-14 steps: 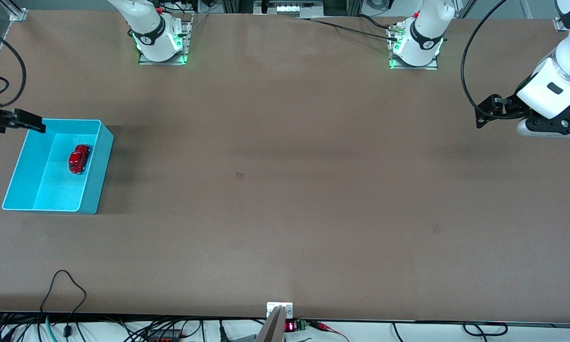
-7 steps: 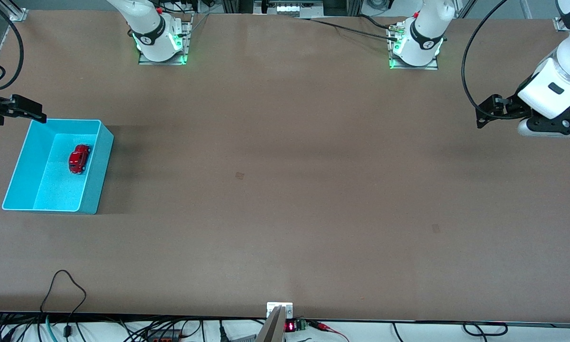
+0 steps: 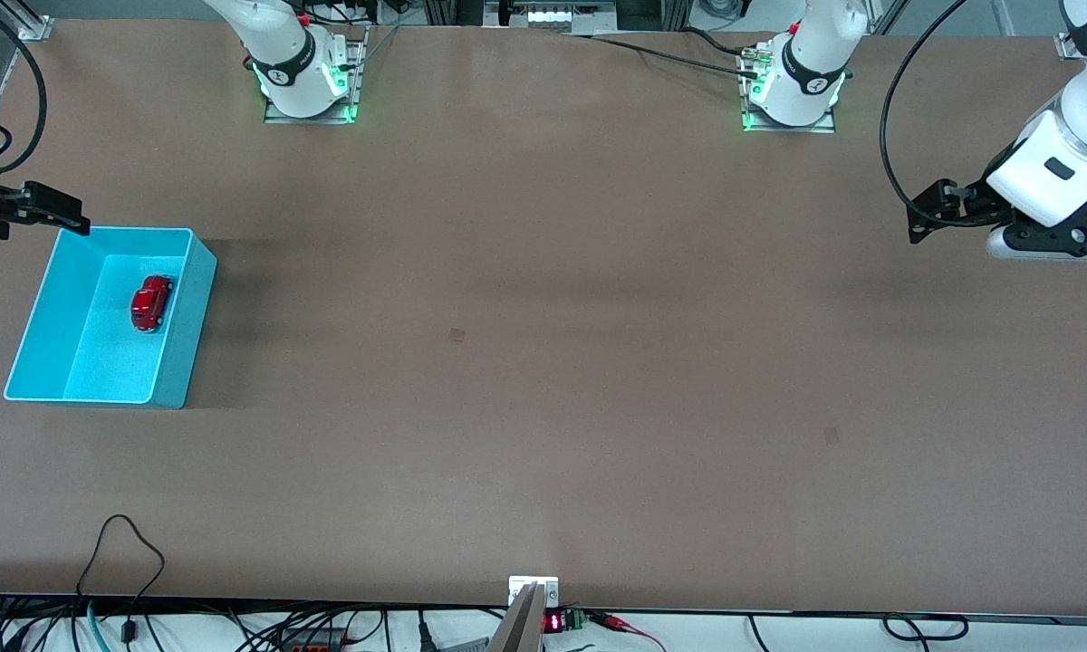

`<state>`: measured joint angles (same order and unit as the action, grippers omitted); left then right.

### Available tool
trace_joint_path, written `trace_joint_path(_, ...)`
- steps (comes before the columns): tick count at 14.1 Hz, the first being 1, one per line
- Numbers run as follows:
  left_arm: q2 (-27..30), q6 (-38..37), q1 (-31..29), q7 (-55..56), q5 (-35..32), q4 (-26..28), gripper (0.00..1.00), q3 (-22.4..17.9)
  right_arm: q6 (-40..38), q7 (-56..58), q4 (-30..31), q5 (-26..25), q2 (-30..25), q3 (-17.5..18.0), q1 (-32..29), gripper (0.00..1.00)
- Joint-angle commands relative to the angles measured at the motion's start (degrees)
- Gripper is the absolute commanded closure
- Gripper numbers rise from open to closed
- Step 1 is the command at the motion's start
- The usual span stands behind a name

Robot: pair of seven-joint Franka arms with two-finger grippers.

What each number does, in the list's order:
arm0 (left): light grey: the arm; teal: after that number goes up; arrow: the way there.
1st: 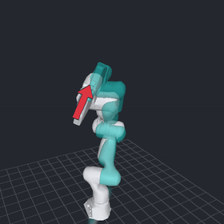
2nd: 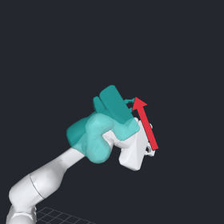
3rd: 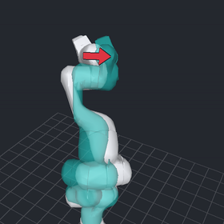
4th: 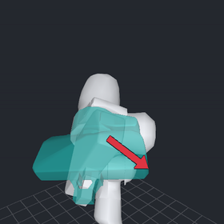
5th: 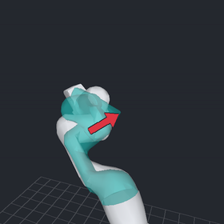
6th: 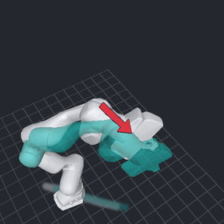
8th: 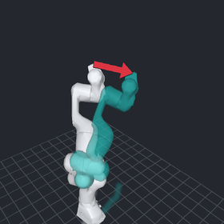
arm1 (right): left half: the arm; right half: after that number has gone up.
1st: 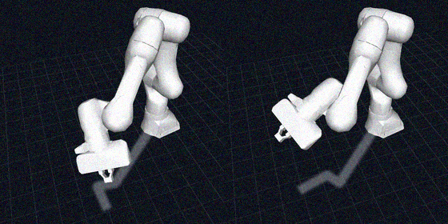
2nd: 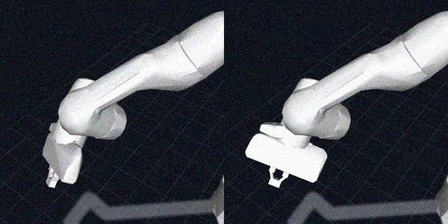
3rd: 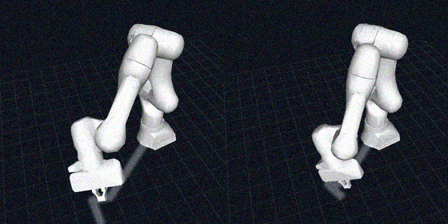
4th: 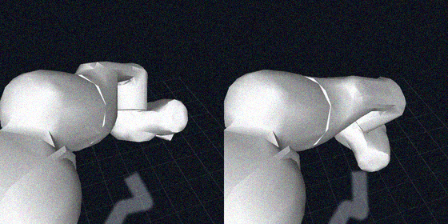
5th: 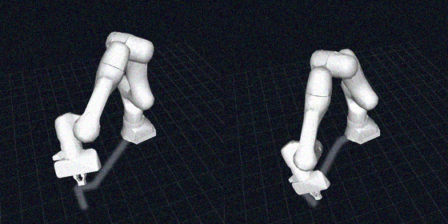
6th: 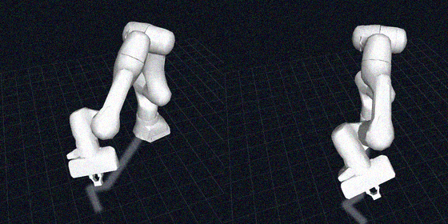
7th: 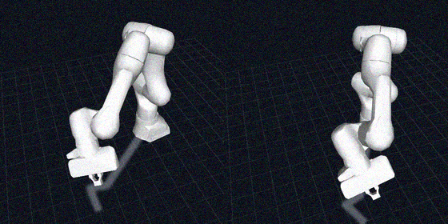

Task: Wind red beetle toy and store in blue box

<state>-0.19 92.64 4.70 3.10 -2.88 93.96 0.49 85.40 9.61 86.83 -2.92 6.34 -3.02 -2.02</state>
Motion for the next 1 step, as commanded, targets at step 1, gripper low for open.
trace_joint_path(1, 0.19, -1.32, -0.22, -0.2, -0.37, -1.06, 0.0, 0.21, -1.72, -0.12, -0.61, 1.07, -0.27, -0.24, 0.0, 0.0)
